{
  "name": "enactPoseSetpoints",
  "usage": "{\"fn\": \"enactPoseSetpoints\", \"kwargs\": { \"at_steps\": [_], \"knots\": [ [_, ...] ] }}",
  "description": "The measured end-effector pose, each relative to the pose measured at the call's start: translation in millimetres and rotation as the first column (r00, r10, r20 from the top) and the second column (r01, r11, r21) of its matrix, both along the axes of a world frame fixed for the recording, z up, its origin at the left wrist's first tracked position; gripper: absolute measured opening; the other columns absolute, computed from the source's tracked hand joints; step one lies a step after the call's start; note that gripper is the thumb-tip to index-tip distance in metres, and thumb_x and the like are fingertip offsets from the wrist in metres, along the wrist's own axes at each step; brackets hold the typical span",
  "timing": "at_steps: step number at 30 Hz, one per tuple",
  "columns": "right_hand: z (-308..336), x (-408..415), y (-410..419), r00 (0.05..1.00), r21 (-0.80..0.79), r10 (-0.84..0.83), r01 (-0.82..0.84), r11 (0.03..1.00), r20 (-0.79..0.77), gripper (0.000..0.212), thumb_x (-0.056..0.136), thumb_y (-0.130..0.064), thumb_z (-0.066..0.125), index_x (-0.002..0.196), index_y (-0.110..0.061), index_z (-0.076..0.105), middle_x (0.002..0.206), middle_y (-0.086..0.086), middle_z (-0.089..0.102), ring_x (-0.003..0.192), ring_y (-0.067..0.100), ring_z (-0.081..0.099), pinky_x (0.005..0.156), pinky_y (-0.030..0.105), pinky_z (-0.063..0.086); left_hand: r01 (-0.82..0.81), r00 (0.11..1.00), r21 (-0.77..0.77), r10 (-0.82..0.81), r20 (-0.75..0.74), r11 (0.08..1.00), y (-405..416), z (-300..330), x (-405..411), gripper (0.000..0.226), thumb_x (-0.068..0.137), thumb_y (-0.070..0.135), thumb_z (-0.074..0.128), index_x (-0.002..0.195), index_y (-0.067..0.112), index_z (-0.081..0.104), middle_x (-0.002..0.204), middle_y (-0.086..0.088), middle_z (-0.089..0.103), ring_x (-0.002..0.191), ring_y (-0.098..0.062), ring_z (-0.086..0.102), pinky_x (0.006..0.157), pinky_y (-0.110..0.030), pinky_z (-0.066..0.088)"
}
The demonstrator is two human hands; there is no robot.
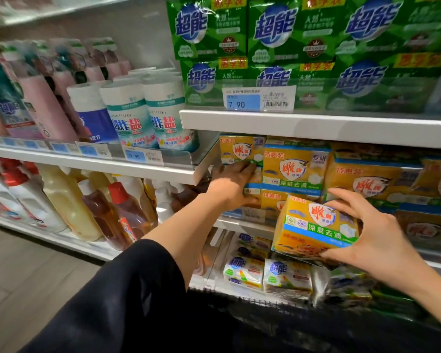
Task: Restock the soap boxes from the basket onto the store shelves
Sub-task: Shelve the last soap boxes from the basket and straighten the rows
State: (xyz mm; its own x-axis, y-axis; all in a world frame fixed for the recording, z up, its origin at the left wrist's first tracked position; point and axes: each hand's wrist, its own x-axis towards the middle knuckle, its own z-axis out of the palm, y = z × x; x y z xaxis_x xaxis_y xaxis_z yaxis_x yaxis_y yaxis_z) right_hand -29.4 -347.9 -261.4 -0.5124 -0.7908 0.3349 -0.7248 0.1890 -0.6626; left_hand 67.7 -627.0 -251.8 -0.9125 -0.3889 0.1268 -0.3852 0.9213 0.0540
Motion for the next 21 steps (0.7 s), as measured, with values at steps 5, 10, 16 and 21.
{"fn": "enactPoseSetpoints", "kwargs": {
  "at_steps": [5,10,16,21],
  "knots": [
    [2,1,-2,1.000,0.005,0.001,-0.001,1.000,0.023,0.109,0.040,-0.020,0.096,0.128,-0.047,0.038,0.109,-0.029,0.053,0.101,0.002,0.061,0.078,0.031,0.057,0.038,0.962,-0.092,-0.062,-0.267,0.995,6,-12,16,0.087,0.073,0.047,0.078,0.145,0.017,0.040,0.143,-0.011,0.042,0.131,-0.033,0.037,0.106,-0.057,0.035],
    [7,5,-1,0.998,-0.016,0.007,-0.006,1.000,0.061,0.107,0.041,-0.016,0.095,0.126,-0.047,0.038,0.112,-0.020,0.055,0.102,-0.003,0.058,0.078,0.027,0.056,-0.111,0.926,-0.096,0.068,-0.372,0.989,23,4,36,0.090,0.070,0.048,0.080,0.144,0.024,0.037,0.138,-0.012,0.038,0.123,-0.032,0.035,0.099,-0.050,0.038],
    [13,6,1,0.995,-0.064,-0.001,0.007,0.998,0.103,0.106,0.041,-0.010,0.095,0.126,-0.044,0.040,0.110,-0.022,0.054,0.096,-0.008,0.057,0.076,0.022,0.054,-0.046,0.793,-0.087,-0.016,-0.609,0.995,31,13,63,0.089,0.056,0.038,0.091,0.130,0.015,0.046,0.121,-0.007,0.055,0.109,-0.023,0.049,0.093,-0.036,0.037],
    [18,7,0,0.990,-0.105,-0.022,0.037,0.994,0.138,0.105,0.040,-0.009,0.095,0.130,-0.035,0.046,0.112,-0.016,0.059,0.098,-0.014,0.055,0.072,0.012,0.052,0.024,0.598,0.269,0.202,-0.776,0.963,41,31,83,0.086,0.058,0.050,0.084,0.131,0.020,0.050,0.117,0.007,0.059,0.106,-0.011,0.057,0.089,-0.029,0.050]
  ]
}}
